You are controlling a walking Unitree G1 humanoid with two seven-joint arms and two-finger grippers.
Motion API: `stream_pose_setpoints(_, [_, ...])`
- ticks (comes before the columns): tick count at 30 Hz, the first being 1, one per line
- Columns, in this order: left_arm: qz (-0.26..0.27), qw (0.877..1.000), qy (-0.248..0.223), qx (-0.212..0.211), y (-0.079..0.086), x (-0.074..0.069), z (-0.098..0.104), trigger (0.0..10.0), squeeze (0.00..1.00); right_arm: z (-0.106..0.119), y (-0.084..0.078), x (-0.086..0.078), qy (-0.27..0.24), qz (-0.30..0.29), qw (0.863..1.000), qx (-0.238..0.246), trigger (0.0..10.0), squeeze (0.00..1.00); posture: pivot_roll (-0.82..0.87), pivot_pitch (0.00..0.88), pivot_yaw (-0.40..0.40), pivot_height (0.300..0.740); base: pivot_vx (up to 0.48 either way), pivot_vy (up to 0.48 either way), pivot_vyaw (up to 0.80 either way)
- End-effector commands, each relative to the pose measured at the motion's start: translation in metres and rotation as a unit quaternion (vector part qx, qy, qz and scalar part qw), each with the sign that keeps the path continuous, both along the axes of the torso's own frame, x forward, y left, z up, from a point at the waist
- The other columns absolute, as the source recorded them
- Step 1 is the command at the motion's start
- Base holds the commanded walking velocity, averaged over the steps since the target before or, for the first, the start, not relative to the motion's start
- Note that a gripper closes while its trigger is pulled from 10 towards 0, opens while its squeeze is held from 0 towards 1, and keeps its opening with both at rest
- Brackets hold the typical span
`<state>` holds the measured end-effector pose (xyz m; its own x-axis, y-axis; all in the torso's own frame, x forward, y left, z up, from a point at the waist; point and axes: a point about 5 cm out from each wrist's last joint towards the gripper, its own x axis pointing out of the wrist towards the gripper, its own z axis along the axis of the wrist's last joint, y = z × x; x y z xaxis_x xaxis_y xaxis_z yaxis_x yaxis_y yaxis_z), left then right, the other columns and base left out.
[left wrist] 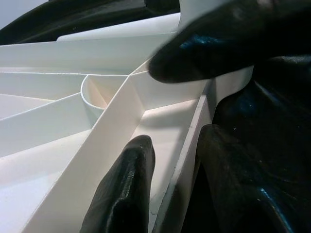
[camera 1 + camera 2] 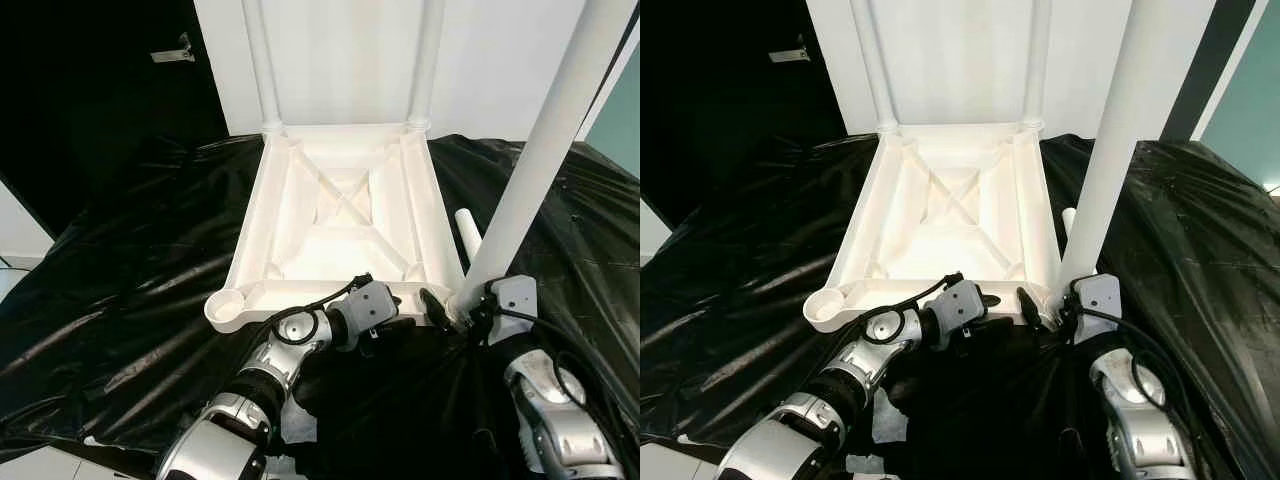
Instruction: Building children table
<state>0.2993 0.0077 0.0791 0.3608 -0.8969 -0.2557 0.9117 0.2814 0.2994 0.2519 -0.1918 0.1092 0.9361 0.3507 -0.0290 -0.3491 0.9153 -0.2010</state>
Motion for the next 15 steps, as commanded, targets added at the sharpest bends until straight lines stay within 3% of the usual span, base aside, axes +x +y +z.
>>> stream_pose_setpoints(1, [0.035, 0.997, 0.061, 0.043, 0.009, -0.012, -0.033, 10.0, 0.00, -0.008, 0.003, -0.001, 0.033, 0.029, 0.999, -0.005, 8.4, 0.00, -0.07, 0.000, 0.022, 0.740, 0.000, 0.000, 0.00])
stream_pose_setpoints(2, [0.035, 0.997, 0.061, 0.043, 0.009, -0.012, -0.033, 10.0, 0.00, -0.008, 0.003, -0.001, 0.033, 0.029, 0.999, -0.005, 8.4, 0.00, -0.07, 0.000, 0.022, 0.740, 0.000, 0.000, 0.00])
stream_pose_setpoints(3, [0.036, 0.997, 0.061, 0.042, 0.009, -0.012, -0.033, 10.0, 0.00, -0.010, 0.002, -0.001, 0.040, 0.041, 0.998, -0.011, 0.6, 0.00, -0.07, 0.000, 0.020, 0.740, 0.000, 0.000, 0.00])
stream_pose_setpoints(5, [0.037, 0.997, 0.061, 0.042, 0.010, -0.012, -0.033, 10.0, 0.00, -0.010, 0.001, -0.002, 0.044, 0.054, 0.997, -0.016, 0.0, 0.00, -0.07, 0.000, 0.020, 0.740, 0.000, 0.000, 0.00])
stream_pose_setpoints(12, [0.039, 0.996, 0.062, 0.043, 0.012, -0.012, -0.034, 10.0, 0.00, -0.007, -0.009, 0.001, 0.061, 0.067, 0.996, -0.013, 0.0, 0.00, -0.07, 0.000, 0.021, 0.740, 0.000, 0.000, 0.00])
stream_pose_setpoints(13, [0.039, 0.996, 0.062, 0.043, 0.012, -0.012, -0.034, 10.0, 0.00, -0.007, -0.009, 0.001, 0.067, 0.058, 0.996, -0.004, 0.0, 0.00, -0.07, 0.000, 0.022, 0.740, 0.000, 0.000, 0.00])
stream_pose_setpoints(15, [0.038, 0.996, 0.062, 0.042, 0.010, -0.012, -0.034, 10.0, 0.00, -0.016, -0.006, -0.001, 0.076, -0.018, 0.997, 0.020, 0.0, 0.00, -0.07, 0.000, 0.019, 0.740, 0.000, 0.000, 0.00])
